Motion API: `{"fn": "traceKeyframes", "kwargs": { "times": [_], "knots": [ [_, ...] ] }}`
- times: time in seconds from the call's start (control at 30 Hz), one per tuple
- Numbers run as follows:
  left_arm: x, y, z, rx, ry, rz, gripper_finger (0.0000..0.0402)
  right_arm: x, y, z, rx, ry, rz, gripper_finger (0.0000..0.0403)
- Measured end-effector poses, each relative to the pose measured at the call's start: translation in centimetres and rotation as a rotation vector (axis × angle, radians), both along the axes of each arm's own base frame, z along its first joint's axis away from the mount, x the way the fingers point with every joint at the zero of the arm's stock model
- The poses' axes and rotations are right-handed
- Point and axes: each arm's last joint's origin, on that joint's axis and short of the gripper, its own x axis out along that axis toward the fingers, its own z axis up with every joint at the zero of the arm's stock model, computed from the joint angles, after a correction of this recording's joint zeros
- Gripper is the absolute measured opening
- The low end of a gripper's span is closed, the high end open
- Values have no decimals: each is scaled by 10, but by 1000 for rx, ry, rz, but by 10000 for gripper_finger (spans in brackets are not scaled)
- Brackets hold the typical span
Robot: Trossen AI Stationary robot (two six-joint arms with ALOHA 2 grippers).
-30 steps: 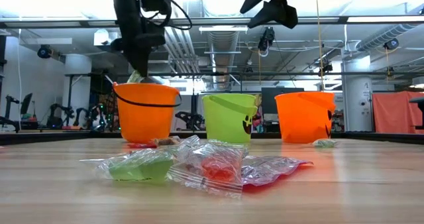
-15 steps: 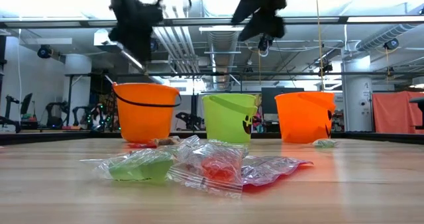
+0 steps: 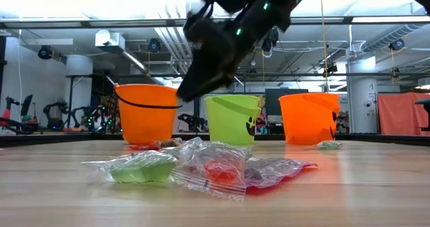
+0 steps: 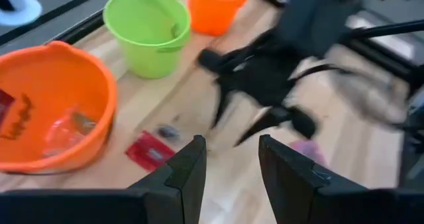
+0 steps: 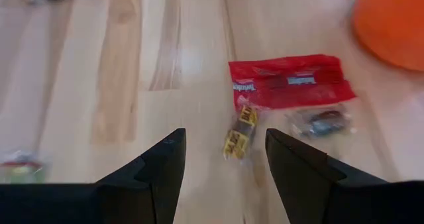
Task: Sort candy by brand, put in halloween buckets
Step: Put the black candy into the green bucket
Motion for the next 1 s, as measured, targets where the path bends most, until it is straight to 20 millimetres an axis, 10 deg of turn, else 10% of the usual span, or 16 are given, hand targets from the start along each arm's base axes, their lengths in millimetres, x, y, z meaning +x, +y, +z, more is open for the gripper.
{"fn": "traceKeyframes", "kwargs": {
  "times": [0.57,1.0],
  "knots": [
    [-4,-26,-7,9,-1,-8,123,22,-1,-76,49,28,-147,192],
    [-7,-22,-8,64,16,25,123,19,-2,-69,8,30,-154,18]
  ]
}}
